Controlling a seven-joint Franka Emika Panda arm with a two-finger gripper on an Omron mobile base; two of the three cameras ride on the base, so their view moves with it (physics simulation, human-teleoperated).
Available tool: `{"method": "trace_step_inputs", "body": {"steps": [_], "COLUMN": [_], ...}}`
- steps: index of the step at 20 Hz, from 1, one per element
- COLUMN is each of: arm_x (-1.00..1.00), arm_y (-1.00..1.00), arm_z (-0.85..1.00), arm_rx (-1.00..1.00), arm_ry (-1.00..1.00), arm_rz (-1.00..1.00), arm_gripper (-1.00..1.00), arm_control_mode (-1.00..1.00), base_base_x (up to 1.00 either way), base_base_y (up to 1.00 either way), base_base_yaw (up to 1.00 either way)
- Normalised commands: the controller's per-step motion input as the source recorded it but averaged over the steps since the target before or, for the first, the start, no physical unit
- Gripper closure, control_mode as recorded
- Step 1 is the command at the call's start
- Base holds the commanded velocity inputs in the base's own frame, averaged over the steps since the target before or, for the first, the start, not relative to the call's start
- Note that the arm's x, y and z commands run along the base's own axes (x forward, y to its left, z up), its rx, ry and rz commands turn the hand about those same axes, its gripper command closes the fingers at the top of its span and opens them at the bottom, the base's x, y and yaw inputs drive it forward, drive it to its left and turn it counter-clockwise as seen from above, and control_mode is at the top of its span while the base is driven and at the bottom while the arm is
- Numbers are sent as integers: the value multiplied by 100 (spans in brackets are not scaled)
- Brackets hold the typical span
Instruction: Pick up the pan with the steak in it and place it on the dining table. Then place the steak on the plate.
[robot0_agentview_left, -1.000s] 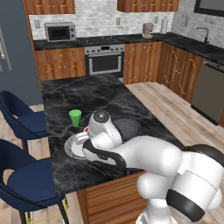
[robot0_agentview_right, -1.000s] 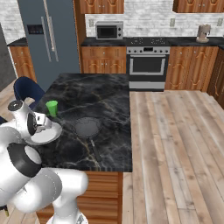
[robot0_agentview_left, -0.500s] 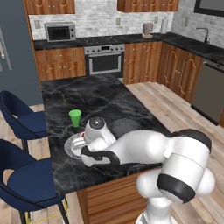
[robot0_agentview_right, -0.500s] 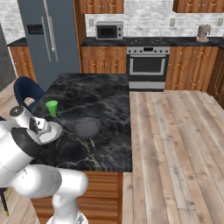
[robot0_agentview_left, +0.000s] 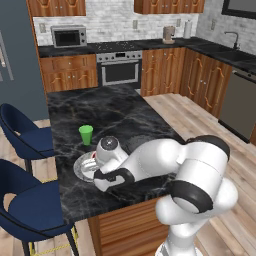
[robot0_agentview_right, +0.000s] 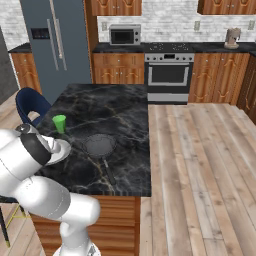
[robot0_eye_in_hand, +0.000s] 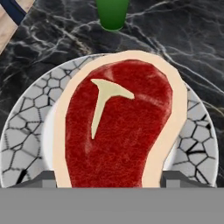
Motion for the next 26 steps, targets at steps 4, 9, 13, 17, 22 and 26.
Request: {"method": "trace_step_inputs", "body": {"steps": [4, 9, 13, 17, 22, 26], "arm_x": [0, 0, 2, 4, -4, -22], "arm_y": [0, 0, 0, 0, 0, -2], "arm_z": [0, 0, 1, 8, 45, 62], "arm_rx": [0, 0, 0, 0, 5, 7], "arm_ry": [0, 0, 0, 0, 0, -3], "arm_rz": [0, 0, -1, -3, -5, -1], "arm_gripper": [-100, -100, -100, -100, -100, -100], "arm_control_mode": [-100, -100, -100, -100, -100, -100], "base_base_x": [0, 0, 0, 0, 0, 0], "base_base_y": [0, 0, 0, 0, 0, 0], "base_base_yaw": [0, 0, 0, 0, 0, 0]}}
